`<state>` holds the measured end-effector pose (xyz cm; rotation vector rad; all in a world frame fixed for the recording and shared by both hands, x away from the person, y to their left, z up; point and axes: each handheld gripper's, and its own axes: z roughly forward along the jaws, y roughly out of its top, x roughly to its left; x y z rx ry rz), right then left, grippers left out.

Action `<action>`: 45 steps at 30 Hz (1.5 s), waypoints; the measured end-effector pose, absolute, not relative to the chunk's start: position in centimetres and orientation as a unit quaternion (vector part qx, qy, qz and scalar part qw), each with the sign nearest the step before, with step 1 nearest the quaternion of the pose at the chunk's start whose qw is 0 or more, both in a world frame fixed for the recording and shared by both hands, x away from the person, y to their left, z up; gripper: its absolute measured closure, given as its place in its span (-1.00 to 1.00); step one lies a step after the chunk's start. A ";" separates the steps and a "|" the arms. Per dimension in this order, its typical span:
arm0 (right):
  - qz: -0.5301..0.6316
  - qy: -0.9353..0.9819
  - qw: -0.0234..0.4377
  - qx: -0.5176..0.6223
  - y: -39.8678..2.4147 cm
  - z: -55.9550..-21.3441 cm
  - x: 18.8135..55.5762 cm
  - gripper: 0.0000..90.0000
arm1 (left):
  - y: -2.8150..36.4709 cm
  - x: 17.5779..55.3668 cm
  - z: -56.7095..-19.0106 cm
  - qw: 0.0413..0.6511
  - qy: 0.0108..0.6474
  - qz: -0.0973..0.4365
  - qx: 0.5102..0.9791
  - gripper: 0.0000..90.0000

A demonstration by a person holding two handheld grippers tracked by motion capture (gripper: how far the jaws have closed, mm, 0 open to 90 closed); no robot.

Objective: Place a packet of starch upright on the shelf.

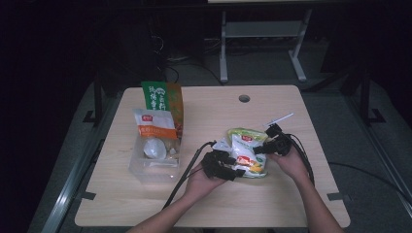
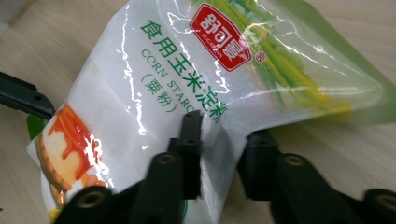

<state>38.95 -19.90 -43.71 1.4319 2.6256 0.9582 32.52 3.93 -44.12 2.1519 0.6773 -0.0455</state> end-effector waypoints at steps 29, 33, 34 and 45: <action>0.378 0.841 0.058 0.382 -20.2 -39.0 35.3 0.95 | 6.0 34.7 -43.2 0.468 0.334 -0.024 0.818 -0.33; 0.399 0.837 0.052 0.371 -20.5 -38.5 35.0 0.96 | 5.9 35.2 -43.5 0.465 0.338 -0.031 0.818 -0.37; 0.403 0.839 0.056 0.362 -20.4 -38.4 35.0 0.96 | 5.8 35.3 -43.5 0.466 0.337 -0.036 0.817 -0.37; 0.414 0.842 0.052 0.342 -20.2 -37.4 34.2 0.95 | 6.5 35.2 -42.5 0.500 0.328 -0.049 0.800 0.61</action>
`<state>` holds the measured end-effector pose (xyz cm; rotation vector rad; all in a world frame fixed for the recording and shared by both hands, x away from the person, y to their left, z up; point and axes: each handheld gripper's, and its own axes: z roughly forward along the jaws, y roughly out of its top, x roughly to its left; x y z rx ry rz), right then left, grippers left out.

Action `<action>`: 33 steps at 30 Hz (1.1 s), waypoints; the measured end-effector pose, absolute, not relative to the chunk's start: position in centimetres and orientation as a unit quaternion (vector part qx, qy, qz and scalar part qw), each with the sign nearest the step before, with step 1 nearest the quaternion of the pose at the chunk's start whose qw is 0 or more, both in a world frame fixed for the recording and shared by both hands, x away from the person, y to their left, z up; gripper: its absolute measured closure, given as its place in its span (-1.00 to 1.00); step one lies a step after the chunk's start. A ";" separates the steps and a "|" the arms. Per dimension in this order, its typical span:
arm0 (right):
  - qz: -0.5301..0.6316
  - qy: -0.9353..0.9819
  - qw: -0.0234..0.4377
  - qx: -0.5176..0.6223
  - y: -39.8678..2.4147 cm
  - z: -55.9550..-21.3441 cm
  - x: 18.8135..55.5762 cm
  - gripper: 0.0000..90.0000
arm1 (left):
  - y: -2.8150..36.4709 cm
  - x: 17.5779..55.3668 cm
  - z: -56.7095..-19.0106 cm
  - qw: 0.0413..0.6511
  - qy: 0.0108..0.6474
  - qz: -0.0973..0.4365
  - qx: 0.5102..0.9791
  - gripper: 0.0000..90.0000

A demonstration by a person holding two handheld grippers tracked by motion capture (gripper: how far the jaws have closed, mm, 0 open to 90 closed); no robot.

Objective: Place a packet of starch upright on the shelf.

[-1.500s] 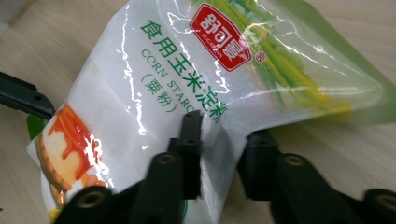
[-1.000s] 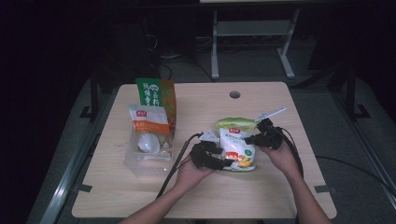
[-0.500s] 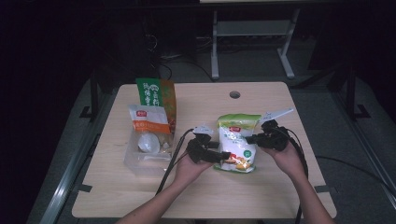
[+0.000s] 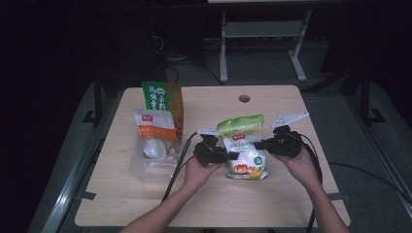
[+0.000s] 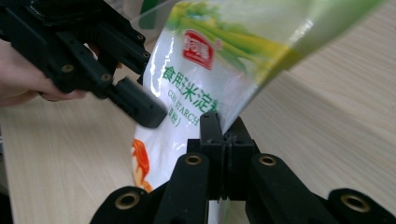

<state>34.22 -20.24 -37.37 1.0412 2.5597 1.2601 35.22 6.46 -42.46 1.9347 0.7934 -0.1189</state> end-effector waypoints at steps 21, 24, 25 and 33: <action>0.407 0.851 0.039 0.330 -19.4 -38.3 34.3 0.74 | 6.3 33.9 -41.3 0.490 0.299 0.039 0.818 0.84; 0.407 0.851 0.040 0.329 -19.2 -38.4 34.3 0.74 | 6.4 33.9 -41.3 0.490 0.301 0.037 0.817 0.84; 0.408 0.852 0.043 0.326 -19.2 -38.4 34.3 0.76 | 6.5 33.9 -41.3 0.490 0.300 0.038 0.818 0.84; 0.423 0.847 0.041 0.320 -19.3 -38.0 34.1 0.95 | 7.2 33.6 -41.2 0.494 0.305 0.032 0.814 0.64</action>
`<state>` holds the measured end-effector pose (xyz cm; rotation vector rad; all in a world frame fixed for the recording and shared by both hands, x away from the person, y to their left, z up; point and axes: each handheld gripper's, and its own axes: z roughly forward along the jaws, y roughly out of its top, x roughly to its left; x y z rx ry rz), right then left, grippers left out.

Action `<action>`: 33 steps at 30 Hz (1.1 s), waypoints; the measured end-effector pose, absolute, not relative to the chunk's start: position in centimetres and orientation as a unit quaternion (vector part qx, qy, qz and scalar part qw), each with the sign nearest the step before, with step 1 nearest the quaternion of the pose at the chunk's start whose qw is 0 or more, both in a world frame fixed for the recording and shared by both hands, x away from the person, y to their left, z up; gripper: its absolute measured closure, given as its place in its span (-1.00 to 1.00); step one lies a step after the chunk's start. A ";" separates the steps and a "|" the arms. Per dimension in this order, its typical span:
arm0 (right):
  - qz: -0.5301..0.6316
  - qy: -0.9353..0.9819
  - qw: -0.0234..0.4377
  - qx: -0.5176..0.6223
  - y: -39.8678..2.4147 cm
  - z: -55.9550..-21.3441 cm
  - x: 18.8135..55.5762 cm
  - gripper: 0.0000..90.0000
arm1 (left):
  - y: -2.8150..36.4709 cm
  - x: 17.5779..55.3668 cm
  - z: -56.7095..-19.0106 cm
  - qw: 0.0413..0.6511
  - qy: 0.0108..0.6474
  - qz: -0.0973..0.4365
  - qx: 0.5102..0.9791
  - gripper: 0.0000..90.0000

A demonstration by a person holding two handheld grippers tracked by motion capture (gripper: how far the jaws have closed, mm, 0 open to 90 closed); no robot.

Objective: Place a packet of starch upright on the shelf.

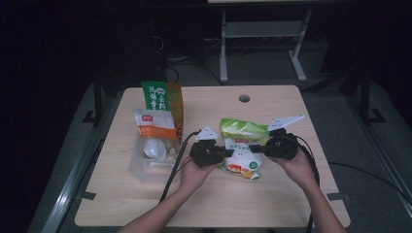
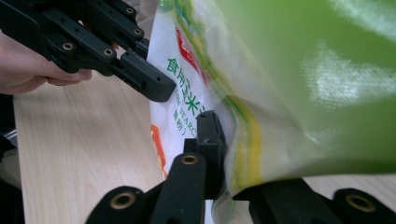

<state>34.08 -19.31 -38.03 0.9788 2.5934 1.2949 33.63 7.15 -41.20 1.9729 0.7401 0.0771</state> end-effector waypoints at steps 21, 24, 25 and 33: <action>0.435 0.834 0.076 0.330 -19.8 -35.6 34.1 0.98 | 8.4 28.3 -40.5 0.485 0.238 0.062 0.839 0.17; 0.433 0.836 0.075 0.328 -19.5 -35.4 34.2 0.99 | 8.7 27.4 -40.5 0.490 0.233 0.058 0.838 0.13; 0.432 0.837 0.074 0.327 -19.4 -35.2 34.2 0.99 | 8.9 27.1 -40.5 0.488 0.230 0.058 0.840 0.11; 0.434 0.841 0.068 0.316 -18.0 -33.8 34.3 0.99 | 10.0 25.0 -40.4 0.492 0.216 0.062 0.841 0.03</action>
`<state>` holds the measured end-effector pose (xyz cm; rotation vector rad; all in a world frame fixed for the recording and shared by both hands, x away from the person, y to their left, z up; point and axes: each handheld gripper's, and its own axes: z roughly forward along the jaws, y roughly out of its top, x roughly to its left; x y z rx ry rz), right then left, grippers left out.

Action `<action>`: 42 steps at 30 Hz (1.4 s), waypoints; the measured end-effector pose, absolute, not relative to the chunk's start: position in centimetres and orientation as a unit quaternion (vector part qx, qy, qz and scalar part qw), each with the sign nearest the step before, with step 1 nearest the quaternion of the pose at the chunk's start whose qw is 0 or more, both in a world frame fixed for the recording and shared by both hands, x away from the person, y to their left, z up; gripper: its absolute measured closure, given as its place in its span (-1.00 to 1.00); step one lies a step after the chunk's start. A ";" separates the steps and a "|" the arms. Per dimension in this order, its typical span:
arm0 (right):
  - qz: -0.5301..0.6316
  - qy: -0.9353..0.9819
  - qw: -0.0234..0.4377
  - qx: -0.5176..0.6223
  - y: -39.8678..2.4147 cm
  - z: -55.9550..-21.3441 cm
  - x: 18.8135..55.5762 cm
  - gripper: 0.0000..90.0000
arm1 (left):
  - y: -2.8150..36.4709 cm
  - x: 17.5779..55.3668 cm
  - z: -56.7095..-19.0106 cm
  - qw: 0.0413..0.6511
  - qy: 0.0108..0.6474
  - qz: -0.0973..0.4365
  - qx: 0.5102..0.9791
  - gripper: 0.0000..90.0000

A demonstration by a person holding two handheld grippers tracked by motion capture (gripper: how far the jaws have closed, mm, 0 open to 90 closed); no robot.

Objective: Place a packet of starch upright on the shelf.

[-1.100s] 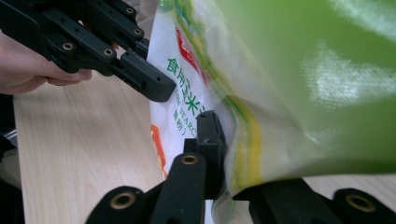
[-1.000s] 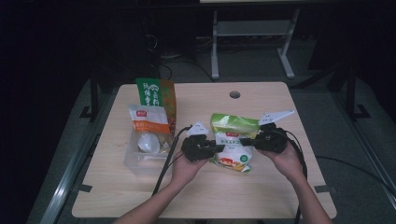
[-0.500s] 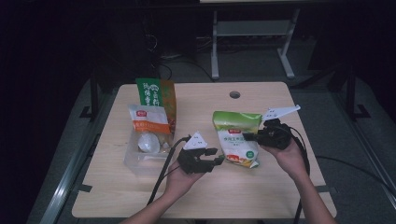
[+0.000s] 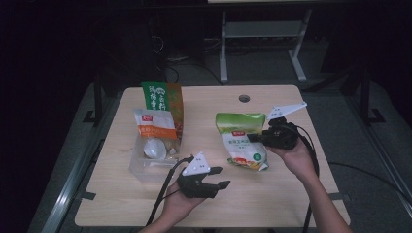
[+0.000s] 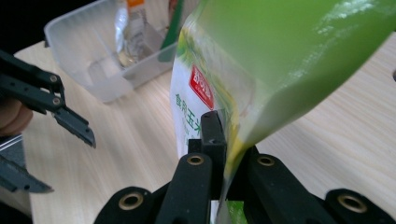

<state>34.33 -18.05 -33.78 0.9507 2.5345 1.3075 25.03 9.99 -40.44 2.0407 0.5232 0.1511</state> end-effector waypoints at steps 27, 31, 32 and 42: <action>0.473 0.848 0.040 0.236 -10.1 -28.9 34.8 0.99 | 12.2 21.1 -41.7 0.499 0.191 0.067 0.843 -0.17; 0.478 0.848 0.035 0.228 -8.8 -28.4 34.9 0.99 | 12.4 21.1 -42.0 0.499 0.192 0.064 0.843 -0.18; 0.480 0.847 0.033 0.225 -8.5 -28.3 34.9 0.99 | 12.4 21.1 -42.0 0.502 0.192 0.065 0.841 -0.18; 0.485 0.849 0.023 0.210 -6.0 -27.6 35.1 0.99 | 12.8 20.8 -42.2 0.506 0.189 0.068 0.839 -0.20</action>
